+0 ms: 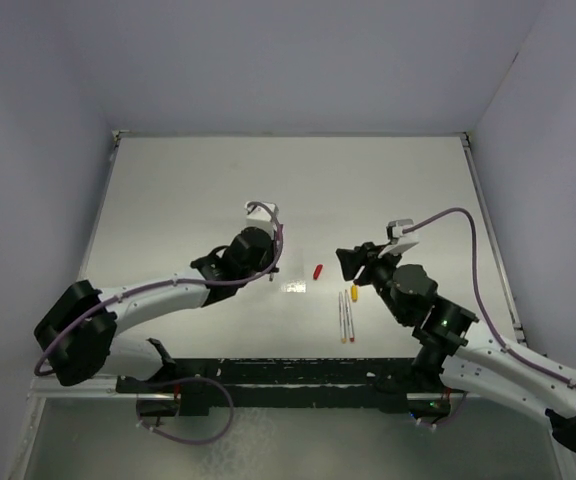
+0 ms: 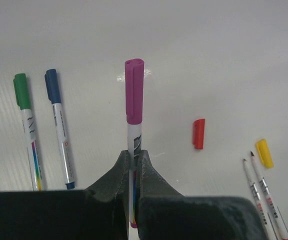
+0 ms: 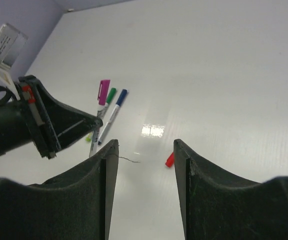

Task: Insert the pens into the pen caps

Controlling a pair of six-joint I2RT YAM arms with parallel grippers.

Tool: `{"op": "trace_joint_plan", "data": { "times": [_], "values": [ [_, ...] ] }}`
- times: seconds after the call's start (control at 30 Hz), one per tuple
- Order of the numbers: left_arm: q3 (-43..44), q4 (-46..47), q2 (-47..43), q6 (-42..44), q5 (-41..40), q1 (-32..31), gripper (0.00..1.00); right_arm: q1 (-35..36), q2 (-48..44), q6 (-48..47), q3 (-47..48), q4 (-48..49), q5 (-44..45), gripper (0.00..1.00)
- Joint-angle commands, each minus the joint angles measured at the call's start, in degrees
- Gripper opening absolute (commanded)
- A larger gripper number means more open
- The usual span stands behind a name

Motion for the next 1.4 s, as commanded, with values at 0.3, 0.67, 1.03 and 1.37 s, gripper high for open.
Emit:
{"op": "trace_joint_plan", "data": {
  "times": [0.3,0.67,1.03,1.37],
  "values": [
    [8.09,-3.28,13.42,2.31,3.8,7.5,0.0,0.08,-1.72,6.15,-0.95,-11.37,5.75,0.5],
    [12.18,-2.22,20.75,1.65,6.67,10.45,0.0,0.08,-1.12,7.03,-1.54,-11.44,5.29,0.5],
    [14.84,-2.66,24.99,-0.2,7.2,11.04,0.05,0.08,0.06,7.66,-2.53,-10.15,4.57,0.5],
    [15.36,-4.3,26.98,-3.43,6.1,11.01,0.1,0.08,0.85,8.25,-3.78,-8.57,3.81,0.5]
  ]
}}
